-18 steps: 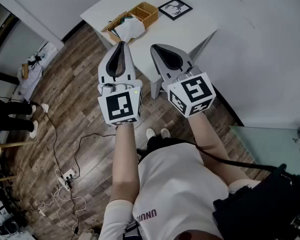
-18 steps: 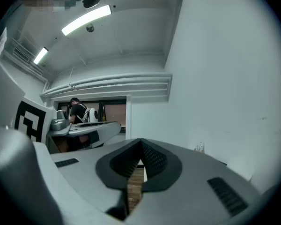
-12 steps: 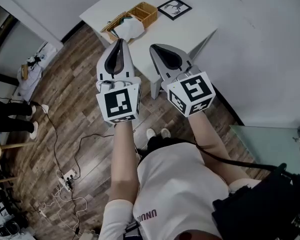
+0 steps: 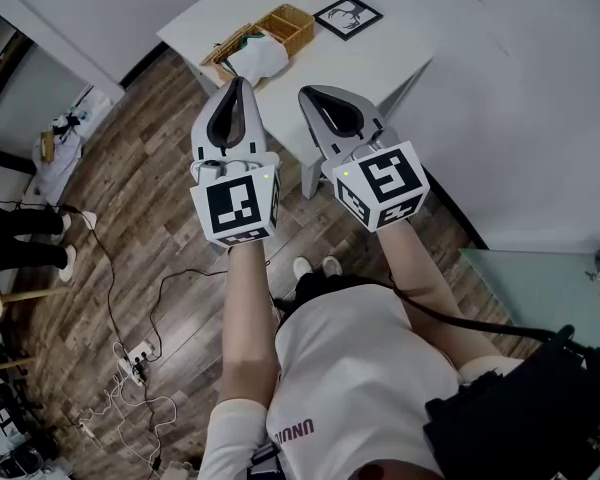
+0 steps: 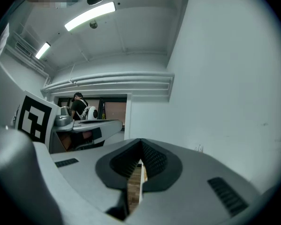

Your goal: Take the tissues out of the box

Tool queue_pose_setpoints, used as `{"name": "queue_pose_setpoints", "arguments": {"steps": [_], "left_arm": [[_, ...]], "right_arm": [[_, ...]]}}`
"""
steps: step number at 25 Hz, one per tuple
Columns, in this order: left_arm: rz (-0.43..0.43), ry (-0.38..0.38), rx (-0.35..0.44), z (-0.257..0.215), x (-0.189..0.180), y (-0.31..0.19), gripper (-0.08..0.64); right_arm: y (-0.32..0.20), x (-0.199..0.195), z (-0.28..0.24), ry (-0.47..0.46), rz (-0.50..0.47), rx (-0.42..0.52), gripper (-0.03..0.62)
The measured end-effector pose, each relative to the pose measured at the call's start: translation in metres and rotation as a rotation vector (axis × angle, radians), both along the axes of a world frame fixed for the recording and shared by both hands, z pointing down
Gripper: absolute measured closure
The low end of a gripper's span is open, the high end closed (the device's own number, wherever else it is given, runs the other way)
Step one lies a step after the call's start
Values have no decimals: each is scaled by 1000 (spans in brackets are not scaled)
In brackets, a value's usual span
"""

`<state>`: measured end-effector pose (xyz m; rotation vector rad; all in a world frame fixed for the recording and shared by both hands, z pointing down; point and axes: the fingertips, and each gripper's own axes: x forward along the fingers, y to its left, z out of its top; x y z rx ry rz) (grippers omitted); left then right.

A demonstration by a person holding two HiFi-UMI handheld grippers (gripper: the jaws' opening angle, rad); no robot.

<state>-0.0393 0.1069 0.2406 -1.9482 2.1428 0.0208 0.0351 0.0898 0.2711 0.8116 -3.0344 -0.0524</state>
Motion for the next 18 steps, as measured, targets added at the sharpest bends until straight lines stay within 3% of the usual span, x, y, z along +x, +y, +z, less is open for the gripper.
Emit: {"name": "queue_pose_setpoints", "arguments": {"steps": [18], "left_arm": [[43, 8, -39, 20, -35, 7, 546]], "right_arm": [[-2, -19, -1, -51, 92, -33, 572]]}}
